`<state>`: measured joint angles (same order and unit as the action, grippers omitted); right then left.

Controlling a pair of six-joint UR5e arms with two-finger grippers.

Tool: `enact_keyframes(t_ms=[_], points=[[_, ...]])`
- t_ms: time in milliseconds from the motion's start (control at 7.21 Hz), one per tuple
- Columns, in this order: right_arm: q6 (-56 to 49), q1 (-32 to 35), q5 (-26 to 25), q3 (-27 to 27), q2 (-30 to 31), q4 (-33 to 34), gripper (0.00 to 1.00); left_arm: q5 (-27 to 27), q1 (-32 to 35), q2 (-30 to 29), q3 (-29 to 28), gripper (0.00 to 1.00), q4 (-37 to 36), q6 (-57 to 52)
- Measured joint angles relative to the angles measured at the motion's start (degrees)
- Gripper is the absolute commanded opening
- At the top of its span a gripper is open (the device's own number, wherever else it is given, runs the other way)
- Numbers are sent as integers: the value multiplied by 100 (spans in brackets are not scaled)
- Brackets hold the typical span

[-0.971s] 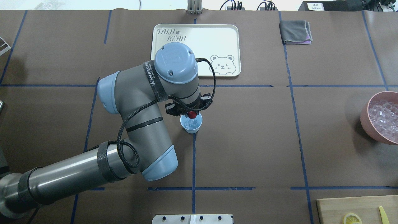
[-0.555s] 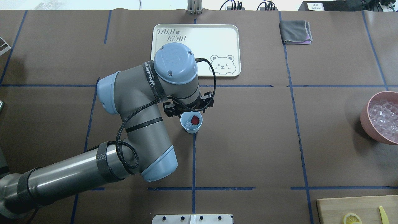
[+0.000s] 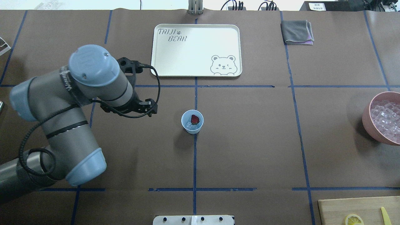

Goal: Mash ice and strawberries in cup
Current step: 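Withdraw the left gripper away from the cup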

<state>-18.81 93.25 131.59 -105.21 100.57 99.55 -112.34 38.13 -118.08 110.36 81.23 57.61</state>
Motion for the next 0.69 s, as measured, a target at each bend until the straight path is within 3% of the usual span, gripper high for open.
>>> enact_keyframes(t_ms=[277, 694], points=[[0, 0, 6, -1, 11, -3, 99, -679, 1072, 978, 40, 100, 52, -1608], [0, 0, 7, -13, 14, -5, 99, -1526, 2405, 1819, -500, 100, 332, -3613]])
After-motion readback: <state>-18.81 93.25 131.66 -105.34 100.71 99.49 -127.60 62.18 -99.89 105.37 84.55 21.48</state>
